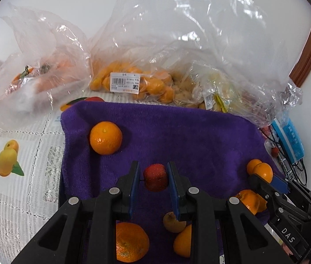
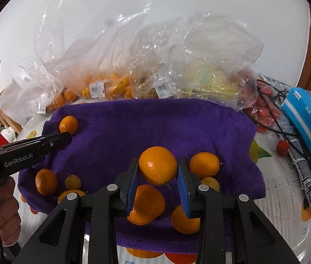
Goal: Organize fruits
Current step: 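Lower and open the right gripper on the towel while the left releases the tomato there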
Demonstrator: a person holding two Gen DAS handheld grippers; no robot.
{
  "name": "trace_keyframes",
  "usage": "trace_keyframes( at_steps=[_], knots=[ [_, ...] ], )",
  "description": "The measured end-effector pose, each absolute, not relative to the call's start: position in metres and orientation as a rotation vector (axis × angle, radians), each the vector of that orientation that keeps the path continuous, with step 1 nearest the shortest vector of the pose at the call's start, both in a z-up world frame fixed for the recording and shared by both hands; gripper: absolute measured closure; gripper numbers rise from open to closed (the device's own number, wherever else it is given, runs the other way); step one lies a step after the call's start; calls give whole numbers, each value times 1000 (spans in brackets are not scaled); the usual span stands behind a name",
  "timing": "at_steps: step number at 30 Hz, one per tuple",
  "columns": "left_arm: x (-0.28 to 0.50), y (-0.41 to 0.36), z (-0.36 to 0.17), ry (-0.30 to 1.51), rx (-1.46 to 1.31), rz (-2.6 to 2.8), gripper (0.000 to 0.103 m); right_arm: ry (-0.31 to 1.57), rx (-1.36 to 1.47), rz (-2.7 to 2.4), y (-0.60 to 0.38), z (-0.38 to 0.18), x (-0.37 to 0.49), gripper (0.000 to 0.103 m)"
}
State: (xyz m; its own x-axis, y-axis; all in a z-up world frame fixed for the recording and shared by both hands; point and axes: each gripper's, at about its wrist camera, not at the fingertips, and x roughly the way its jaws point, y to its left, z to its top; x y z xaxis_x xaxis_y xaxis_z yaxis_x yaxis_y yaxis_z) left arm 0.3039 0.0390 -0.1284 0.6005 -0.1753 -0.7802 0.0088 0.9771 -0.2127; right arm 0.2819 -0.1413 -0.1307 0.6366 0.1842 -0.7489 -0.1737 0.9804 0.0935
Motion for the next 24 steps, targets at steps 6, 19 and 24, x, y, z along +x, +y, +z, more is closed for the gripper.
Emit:
trace_keyframes(
  at_steps=[6, 19, 24],
  knots=[
    [306, 37, -134, 939, -193, -110, 79, 874, 2, 192, -139, -139, 284, 70],
    [311, 30, -141, 977, -185, -114, 79, 870, -7, 175, -143, -143, 283, 70],
    [312, 29, -146, 987, -187, -114, 79, 868, -8, 172, -145, -143, 282, 70]
  ],
)
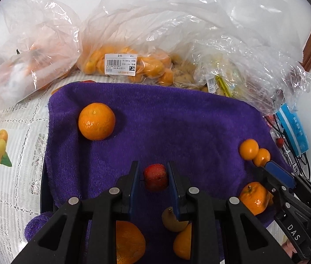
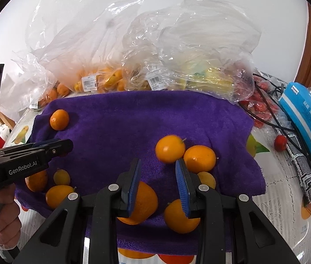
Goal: Organize fruits
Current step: 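Lower and open the right gripper on the towel while the left releases the tomato there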
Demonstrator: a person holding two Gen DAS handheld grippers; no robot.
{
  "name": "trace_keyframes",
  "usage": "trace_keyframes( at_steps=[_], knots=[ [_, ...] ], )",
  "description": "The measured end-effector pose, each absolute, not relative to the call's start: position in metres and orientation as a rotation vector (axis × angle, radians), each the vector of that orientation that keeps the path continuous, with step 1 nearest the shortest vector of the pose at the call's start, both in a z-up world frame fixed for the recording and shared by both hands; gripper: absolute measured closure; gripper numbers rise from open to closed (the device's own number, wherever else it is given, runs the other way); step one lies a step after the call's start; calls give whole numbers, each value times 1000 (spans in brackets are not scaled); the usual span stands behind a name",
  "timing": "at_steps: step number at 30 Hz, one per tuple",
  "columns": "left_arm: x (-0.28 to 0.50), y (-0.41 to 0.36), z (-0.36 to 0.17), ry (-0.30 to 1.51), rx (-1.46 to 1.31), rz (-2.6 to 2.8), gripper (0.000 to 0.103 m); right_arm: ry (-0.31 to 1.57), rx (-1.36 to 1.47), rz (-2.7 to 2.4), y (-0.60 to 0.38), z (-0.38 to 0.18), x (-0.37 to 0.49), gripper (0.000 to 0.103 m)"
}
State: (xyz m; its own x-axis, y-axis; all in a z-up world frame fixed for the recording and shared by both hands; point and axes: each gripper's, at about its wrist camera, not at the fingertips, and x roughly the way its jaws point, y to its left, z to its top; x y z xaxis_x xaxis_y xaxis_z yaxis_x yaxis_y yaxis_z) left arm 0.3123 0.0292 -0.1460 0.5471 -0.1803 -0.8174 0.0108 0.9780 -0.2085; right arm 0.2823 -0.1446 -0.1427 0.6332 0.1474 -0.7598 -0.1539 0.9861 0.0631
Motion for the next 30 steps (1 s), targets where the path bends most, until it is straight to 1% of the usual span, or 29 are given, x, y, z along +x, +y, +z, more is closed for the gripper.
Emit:
trace_keyframes(
  at_steps=[15, 17, 18, 21, 26, 30],
  knots=[
    [316, 25, -155, 1009, -162, -110, 79, 857, -16, 170, -147, -143, 279, 69],
    [316, 25, -156, 1008, -162, -118, 75, 855, -19, 169, -147, -143, 279, 68],
    [316, 25, -156, 1008, -162, -121, 71, 854, -20, 169, -147, -143, 279, 66],
    [315, 23, -155, 1010, -157, -139, 64, 852, -20, 168, -147, -143, 279, 65],
    [315, 20, -155, 1011, -145, -154, 57, 851, -17, 166, -149, -143, 278, 63],
    [314, 21, -155, 1012, -154, -156, 56, 846, -8, 167, -151, -142, 278, 62]
  ],
)
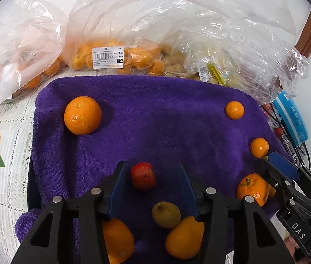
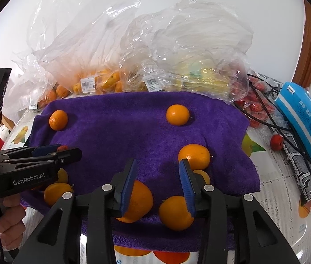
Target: Organize fruits
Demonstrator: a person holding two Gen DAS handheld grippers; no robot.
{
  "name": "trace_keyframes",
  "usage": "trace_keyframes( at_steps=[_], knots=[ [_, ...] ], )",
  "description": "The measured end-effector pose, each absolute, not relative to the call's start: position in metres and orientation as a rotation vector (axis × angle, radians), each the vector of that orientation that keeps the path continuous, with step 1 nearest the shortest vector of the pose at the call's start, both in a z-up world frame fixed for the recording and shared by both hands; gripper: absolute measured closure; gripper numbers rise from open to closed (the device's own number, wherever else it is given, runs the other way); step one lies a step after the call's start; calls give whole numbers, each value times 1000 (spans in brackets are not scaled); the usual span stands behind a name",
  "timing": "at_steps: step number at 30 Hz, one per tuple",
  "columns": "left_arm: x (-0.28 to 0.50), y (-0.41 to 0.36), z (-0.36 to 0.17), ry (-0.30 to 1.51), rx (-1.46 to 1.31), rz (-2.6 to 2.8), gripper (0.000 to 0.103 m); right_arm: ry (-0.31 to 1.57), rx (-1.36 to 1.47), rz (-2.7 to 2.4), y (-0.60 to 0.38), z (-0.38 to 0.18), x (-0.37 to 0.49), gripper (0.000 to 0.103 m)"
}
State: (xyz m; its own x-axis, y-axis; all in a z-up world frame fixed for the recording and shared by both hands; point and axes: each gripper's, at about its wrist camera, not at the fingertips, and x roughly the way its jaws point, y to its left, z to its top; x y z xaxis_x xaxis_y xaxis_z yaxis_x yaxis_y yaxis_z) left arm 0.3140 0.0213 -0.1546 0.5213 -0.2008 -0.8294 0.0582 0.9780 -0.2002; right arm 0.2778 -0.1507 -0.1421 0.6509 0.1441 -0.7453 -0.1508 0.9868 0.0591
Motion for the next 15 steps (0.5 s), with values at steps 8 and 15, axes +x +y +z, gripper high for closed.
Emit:
trace_keyframes(
  at_steps=[8, 15],
  knots=[
    [313, 24, -155, 1008, -161, -158, 53, 828, 21, 164, -156, -139, 277, 59],
    [312, 22, -152, 997, -156, -160, 49, 833, 31, 165, -157, -141, 278, 58]
  ],
)
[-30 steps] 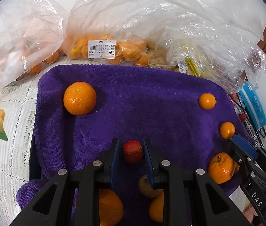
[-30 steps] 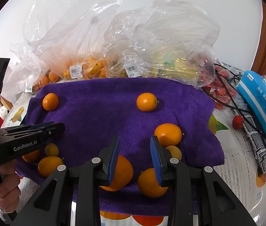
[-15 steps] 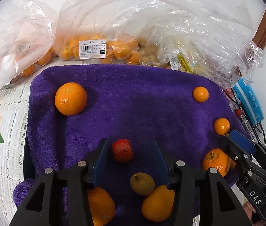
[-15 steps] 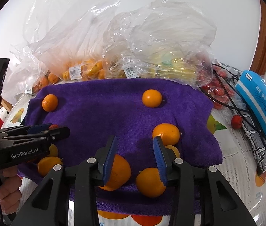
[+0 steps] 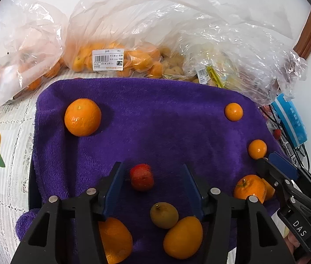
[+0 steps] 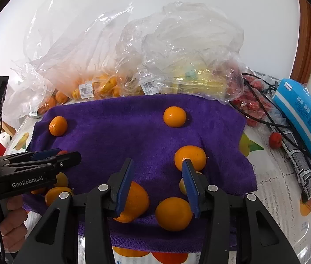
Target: Organize fruits
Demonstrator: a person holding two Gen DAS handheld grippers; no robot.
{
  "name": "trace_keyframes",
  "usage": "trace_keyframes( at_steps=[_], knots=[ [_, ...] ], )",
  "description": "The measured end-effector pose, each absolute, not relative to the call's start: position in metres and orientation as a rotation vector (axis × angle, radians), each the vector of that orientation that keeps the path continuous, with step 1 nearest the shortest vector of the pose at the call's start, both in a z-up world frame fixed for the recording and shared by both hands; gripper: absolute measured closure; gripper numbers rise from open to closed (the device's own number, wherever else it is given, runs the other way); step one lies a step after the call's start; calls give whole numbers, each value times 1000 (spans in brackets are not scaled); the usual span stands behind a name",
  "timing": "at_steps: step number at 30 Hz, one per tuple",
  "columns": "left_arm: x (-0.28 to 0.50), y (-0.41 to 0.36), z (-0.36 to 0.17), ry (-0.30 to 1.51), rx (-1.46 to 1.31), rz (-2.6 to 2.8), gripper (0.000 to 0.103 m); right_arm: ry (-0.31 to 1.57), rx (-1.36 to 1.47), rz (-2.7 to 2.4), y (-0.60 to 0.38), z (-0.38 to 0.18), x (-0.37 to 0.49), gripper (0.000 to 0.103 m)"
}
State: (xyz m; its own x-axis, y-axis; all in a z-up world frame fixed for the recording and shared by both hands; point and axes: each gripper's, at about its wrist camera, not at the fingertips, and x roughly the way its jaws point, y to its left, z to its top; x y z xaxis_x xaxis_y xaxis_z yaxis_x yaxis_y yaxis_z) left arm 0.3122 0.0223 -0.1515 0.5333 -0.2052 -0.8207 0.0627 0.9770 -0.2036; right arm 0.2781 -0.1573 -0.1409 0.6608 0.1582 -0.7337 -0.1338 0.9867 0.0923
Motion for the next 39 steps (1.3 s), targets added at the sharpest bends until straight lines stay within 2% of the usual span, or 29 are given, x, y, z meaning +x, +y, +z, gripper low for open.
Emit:
trace_keyframes(
  at_steps=[5, 17, 21, 29, 39],
  knots=[
    [310, 21, -147, 984, -154, -164, 44, 823, 22, 168, -156, -140, 277, 55],
    [298, 29, -119, 942, -151, -129, 43, 748, 52, 144, -161, -109, 261, 49],
    [276, 29, -99, 911, -150, -139, 41, 733, 36, 119, -160, -89, 244, 40],
    [217, 25, -60, 846, -131, -149, 35, 713, 63, 97, -160, -49, 193, 35],
    [127, 20, -17, 756, -127, -133, 28, 713, 64, 76, -167, -5, 116, 35]
  ],
)
